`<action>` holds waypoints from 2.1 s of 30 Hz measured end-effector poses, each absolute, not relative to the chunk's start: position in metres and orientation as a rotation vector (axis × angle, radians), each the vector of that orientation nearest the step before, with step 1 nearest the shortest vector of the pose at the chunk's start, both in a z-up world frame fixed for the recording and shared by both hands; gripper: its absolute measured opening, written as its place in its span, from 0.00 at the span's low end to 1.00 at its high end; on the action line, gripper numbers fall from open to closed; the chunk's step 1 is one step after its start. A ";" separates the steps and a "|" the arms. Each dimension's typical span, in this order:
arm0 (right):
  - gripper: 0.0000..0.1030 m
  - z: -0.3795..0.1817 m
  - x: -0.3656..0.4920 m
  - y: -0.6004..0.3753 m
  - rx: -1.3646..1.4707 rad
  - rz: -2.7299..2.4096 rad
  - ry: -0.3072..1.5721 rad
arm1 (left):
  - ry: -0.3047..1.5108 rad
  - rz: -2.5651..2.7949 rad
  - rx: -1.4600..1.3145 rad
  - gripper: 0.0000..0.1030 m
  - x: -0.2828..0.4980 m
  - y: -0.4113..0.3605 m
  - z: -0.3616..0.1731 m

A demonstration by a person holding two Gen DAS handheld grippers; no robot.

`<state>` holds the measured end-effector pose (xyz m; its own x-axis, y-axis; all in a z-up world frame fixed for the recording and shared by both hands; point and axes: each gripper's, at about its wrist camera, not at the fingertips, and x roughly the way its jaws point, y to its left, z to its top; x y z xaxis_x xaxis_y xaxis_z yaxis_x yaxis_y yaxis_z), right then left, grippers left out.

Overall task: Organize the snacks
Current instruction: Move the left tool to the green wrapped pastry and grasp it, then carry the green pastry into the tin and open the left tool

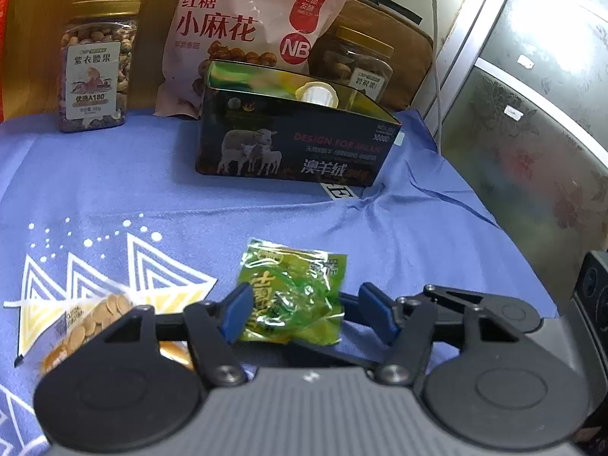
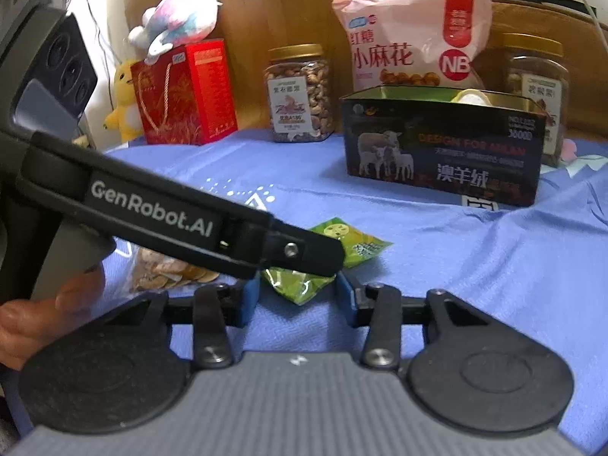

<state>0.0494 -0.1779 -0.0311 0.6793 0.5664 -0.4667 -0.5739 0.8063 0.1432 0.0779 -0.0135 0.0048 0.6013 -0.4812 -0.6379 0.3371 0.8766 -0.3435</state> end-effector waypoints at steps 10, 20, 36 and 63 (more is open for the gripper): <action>0.44 -0.015 0.039 -0.188 0.029 0.621 0.378 | 0.724 -0.515 -0.203 0.53 0.071 -0.020 0.029; 0.19 -0.011 0.042 -0.192 0.021 0.599 0.371 | 0.709 -0.566 -0.201 0.48 0.075 -0.026 0.037; 0.28 -0.028 0.057 -0.199 -0.012 0.541 0.493 | 0.817 -0.545 -0.349 0.57 0.102 0.011 0.021; 0.26 0.015 0.090 -0.201 -0.017 0.527 0.295 | 0.720 -0.574 -0.198 0.28 0.134 -0.036 0.069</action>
